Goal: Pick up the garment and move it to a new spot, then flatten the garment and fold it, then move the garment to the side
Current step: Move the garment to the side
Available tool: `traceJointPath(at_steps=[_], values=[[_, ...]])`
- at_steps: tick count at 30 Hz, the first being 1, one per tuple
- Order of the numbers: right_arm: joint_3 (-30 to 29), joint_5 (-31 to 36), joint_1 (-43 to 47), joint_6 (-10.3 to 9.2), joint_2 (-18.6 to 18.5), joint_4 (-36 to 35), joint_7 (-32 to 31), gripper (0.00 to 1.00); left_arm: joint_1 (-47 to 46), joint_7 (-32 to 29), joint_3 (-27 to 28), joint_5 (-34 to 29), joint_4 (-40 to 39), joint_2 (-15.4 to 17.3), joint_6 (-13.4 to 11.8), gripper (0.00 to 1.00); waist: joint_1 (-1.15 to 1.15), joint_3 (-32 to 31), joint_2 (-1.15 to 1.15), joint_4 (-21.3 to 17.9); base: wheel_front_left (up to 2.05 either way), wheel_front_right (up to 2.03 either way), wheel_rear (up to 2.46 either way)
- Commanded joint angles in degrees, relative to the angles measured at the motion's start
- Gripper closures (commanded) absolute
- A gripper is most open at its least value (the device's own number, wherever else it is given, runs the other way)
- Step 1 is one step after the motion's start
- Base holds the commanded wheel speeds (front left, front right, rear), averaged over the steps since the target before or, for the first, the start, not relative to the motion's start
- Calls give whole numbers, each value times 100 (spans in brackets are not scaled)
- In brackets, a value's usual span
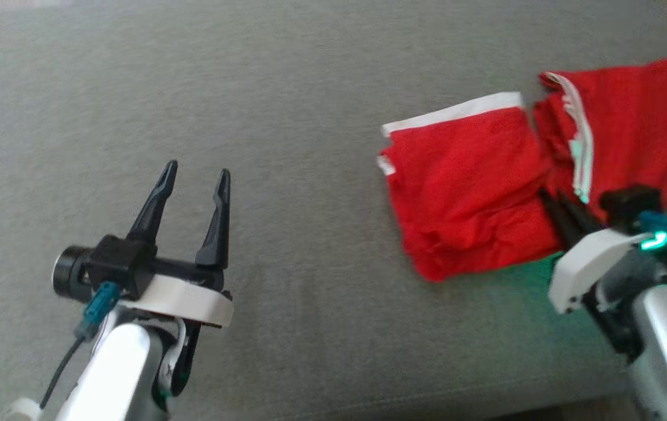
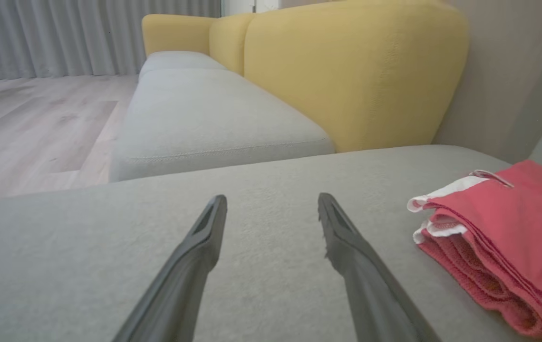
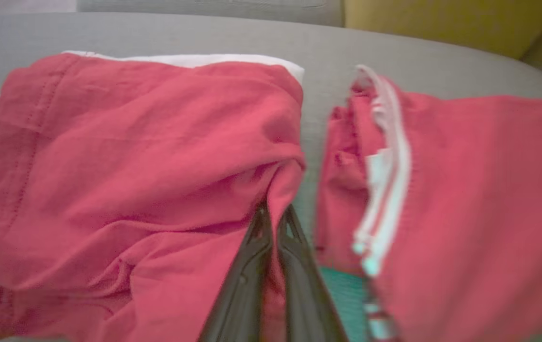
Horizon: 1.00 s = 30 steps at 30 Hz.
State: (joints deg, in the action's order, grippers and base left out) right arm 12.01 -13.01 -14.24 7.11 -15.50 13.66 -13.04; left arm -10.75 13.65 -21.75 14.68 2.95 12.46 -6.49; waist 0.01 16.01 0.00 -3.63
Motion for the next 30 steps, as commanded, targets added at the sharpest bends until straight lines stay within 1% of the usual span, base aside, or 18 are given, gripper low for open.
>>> traceJointPath(at_steps=[1, 4, 6, 7, 8, 13, 17, 20, 25, 26, 29, 30], values=[[-69, 91, -41, 37, -255, -400, -115, 100, -264, -13, 168, -49, -261, 110, 17, 0, -1, 113, 0, -373, 0, 0, 0], [-388, 140, -179, 37, -508, -584, -238, 100, -327, -13, 164, -72, -406, 133, 9, 0, -1, 222, 0, -542, 0, 0, 0], [-693, 185, -318, 37, -632, -570, -262, 100, -366, -32, 128, -85, -481, 137, 25, 0, -1, 274, 0, -588, 0, 0, 0], [-693, 185, -318, 37, -632, -570, -262, 100, -366, -32, 128, -85, -481, 137, 25, 0, -1, 274, 0, -588, 0, 0, 0], [-855, 158, -398, 37, -657, -543, -249, 100, -391, -42, 113, -93, -517, 137, 27, 0, -1, 307, 0, -599, 0, 0, 0], [-1620, 193, -797, 37, -803, -152, -280, 100, -528, -75, 59, -141, -618, 144, 27, 0, -1, 466, 0, -580, 0, 0, 0], [-2070, 147, -1116, 37, -861, 306, -200, 100, -673, -88, 0, -180, -659, 135, 51, 0, -1, 637, 0, -531, 0, 0, 0], [-2366, 94, -1326, 37, -862, 706, -102, 100, -801, -97, -56, -205, -687, 121, 86, 0, -1, 796, 0, -507, 0, 0, 0], [-2718, 110, -1589, 37, -657, 1106, 96, 100, -979, -151, -116, -251, -744, 159, 137, 0, -1, 1075, 0, -581, 0, 0, 0], [-2800, 105, -1707, 37, -574, 1278, 171, 100, -1043, -193, -128, -275, -768, 199, 157, 0, -1, 1183, 0, -632, 0, 0, 0], [-2871, 73, -1881, 37, -463, 1570, 273, 100, -1133, -259, -155, -309, -796, 257, 191, 0, -1, 1292, 0, -700, 0, 0, 0], [-2882, 53, -1935, 37, -415, 1648, 322, 64, -1153, -277, -161, -318, -798, 276, 199, 0, -1, 1307, 0, -726, 0, 0, 0]])
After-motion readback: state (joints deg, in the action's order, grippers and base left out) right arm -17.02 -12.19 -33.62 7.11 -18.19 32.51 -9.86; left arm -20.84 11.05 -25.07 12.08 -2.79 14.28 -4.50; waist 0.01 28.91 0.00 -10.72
